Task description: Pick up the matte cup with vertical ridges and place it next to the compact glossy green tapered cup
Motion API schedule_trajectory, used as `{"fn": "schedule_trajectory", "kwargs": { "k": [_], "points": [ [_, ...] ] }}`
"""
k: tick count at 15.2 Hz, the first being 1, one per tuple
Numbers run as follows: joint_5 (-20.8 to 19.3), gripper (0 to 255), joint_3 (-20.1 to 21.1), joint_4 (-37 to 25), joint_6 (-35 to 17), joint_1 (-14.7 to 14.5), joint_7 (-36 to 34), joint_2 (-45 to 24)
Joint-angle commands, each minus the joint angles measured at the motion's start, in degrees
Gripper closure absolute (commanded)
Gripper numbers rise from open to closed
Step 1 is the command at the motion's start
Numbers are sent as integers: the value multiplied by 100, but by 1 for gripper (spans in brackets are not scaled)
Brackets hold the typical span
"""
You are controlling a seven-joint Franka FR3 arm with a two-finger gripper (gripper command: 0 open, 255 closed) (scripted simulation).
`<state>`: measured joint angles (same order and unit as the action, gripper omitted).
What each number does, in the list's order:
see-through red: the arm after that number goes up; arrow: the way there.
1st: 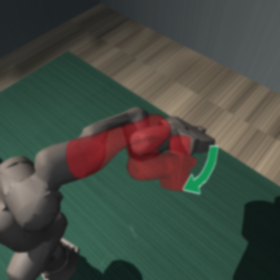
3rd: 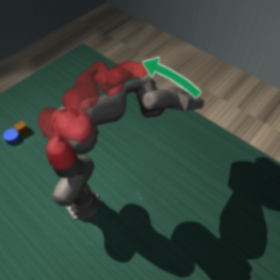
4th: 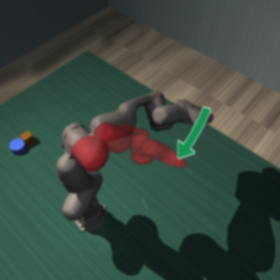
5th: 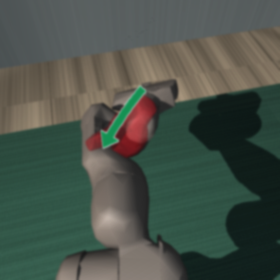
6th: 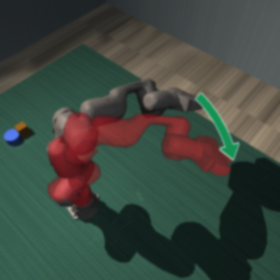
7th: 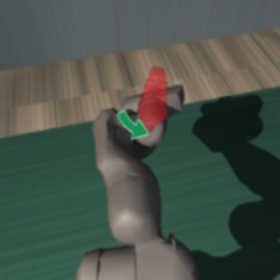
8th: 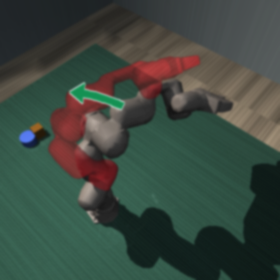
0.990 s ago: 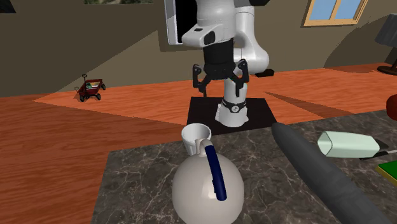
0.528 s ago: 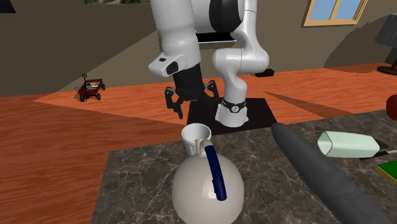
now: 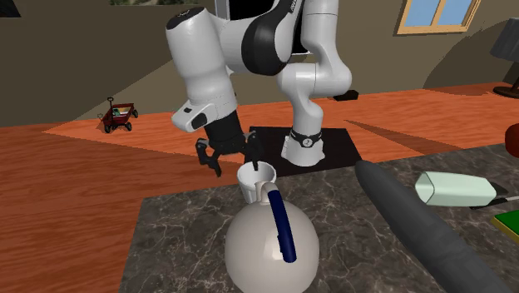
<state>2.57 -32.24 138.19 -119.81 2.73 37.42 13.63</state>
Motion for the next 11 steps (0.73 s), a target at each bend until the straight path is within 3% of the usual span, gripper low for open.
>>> {"fn": "schedule_trajectory", "kwargs": {
  "k": [1, 4, 11],
  "points": [
    [50, 0, -23, 87, -159, -17, 54, -83],
    [150, 0, -44, 257, -454, -57, 128, -230],
    [150, 0, -44, 257, -454, -56, 128, -230]
  ]
}}
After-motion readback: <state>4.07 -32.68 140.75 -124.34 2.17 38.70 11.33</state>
